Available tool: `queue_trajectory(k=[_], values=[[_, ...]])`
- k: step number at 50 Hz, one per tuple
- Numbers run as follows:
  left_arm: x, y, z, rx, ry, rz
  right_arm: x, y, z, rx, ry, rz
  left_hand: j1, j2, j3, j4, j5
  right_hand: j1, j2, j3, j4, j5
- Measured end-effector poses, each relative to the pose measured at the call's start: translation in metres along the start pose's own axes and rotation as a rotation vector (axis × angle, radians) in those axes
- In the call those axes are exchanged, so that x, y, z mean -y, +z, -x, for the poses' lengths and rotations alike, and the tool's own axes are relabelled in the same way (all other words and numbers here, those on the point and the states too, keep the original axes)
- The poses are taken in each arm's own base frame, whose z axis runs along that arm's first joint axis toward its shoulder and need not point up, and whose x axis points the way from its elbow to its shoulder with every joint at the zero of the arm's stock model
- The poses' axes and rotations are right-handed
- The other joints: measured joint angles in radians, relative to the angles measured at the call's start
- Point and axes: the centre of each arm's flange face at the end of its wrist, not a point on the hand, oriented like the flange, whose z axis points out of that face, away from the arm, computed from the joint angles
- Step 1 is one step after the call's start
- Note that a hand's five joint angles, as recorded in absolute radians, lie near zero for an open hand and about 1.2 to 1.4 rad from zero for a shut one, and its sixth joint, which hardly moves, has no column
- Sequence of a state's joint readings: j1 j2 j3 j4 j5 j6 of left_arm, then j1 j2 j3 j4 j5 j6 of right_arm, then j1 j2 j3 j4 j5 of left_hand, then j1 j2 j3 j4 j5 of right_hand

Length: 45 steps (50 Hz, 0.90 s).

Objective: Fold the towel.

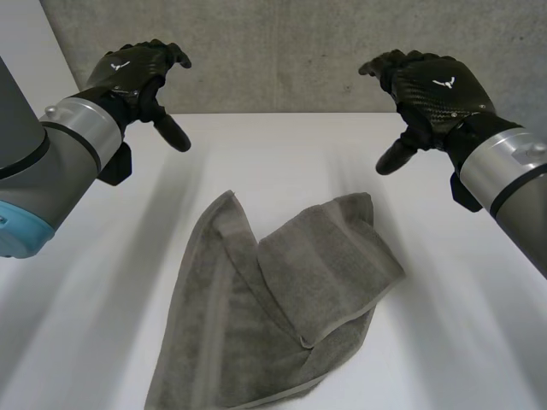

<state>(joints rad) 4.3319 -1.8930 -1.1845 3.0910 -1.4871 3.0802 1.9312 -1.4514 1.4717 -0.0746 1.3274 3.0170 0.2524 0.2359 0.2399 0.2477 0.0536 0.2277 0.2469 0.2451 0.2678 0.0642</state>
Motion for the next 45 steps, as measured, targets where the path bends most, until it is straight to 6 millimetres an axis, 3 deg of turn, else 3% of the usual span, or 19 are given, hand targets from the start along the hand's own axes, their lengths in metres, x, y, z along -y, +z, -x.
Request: queue_trajectory(k=[15, 40, 45], values=[[0.006, -0.019, 0.004, 0.082, 0.002, 0.126, 0.012, 0.005, -0.035, -0.304, -0.035, 0.12, 0.0, 0.0, 0.0, 0.0, 0.0, 0.0, 0.0, 0.0, 0.0, 0.0], [0.014, -0.029, 0.001, 0.074, -0.001, 0.119, 0.016, 0.006, -0.029, -0.233, -0.025, 0.098, 0.0, 0.0, 0.0, 0.0, 0.0, 0.0, 0.0, 0.0, 0.0, 0.0], [0.005, -0.043, -0.006, 0.049, 0.009, 0.162, 0.014, 0.005, -0.029, -0.229, -0.029, 0.104, 0.0, 0.0, 0.0, 0.0, 0.0, 0.0, 0.0, 0.0, 0.0, 0.0]])
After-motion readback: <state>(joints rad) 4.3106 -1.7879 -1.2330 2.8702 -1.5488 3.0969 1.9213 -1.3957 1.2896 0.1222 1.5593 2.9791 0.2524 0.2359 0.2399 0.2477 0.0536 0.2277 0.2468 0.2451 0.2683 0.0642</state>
